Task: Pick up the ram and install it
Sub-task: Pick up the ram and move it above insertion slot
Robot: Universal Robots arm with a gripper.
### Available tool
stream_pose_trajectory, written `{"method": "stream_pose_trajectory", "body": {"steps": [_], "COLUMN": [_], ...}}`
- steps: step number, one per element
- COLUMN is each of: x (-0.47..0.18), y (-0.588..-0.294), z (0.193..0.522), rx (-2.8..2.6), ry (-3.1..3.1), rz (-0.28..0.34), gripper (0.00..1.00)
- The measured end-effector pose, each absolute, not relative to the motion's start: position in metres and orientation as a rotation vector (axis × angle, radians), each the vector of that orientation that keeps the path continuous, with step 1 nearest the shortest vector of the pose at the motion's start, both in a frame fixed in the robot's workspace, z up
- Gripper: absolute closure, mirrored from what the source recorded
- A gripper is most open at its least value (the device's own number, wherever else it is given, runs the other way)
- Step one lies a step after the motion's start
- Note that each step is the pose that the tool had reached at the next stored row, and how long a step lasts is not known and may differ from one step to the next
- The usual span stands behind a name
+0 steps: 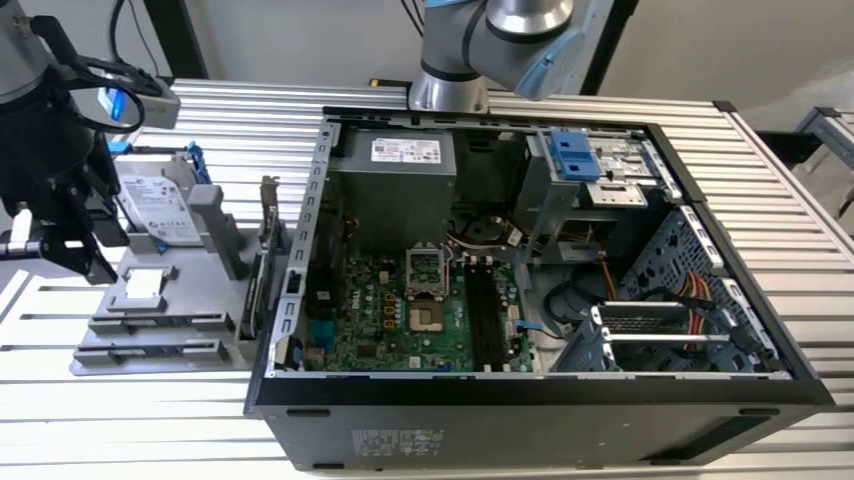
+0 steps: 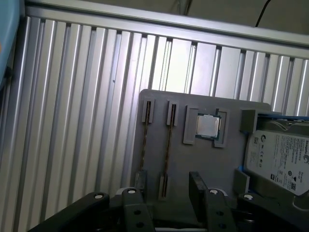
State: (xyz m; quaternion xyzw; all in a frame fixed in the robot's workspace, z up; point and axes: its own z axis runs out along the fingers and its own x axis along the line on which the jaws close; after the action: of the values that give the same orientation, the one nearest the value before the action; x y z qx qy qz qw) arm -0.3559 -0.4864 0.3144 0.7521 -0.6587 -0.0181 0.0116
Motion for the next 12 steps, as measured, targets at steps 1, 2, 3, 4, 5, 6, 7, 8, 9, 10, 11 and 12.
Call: {"method": "stream_pose_trajectory", "body": {"steps": [1,2,3,4,5,6,7,8,9,10,11,12], "x": [-0.3559,-0.3559,-0.3559,-0.3559,-0.3559,-0.3559,-0.3559,-0.3559,-0.3559,-0.3559,-0.3559,-0.3559], "y": [-0.4864,-0.4864,-0.4864,-0.4864,-0.4864,-0.4864,-0.4864,-0.4864,-0.4864,-0.4864,-0.4864,-0.4864], "z": [0.3137,0.3132,0.3131,0.3129,0.3121,0.3120,0.3118,0.3116,0.3112,0.3107,0.3105,0.3103], "rx": [2.346,2.346,2.345,2.346,2.345,2.345,2.345,2.345,2.345,2.345,2.345,2.345], "ry": [-2.054,-2.054,-2.054,-2.054,-2.054,-2.054,-2.054,-2.054,-2.054,-2.054,-2.054,-2.054], "rz": [-0.056,-0.056,-0.056,-0.056,-0.056,-0.056,-0.056,-0.056,-0.056,-0.056,-0.056,-0.056], "gripper": [0.00,0.00,0.00,0.00,0.00,0.00,0.00,0.00,0.00,0.00,0.00,0.00]}}
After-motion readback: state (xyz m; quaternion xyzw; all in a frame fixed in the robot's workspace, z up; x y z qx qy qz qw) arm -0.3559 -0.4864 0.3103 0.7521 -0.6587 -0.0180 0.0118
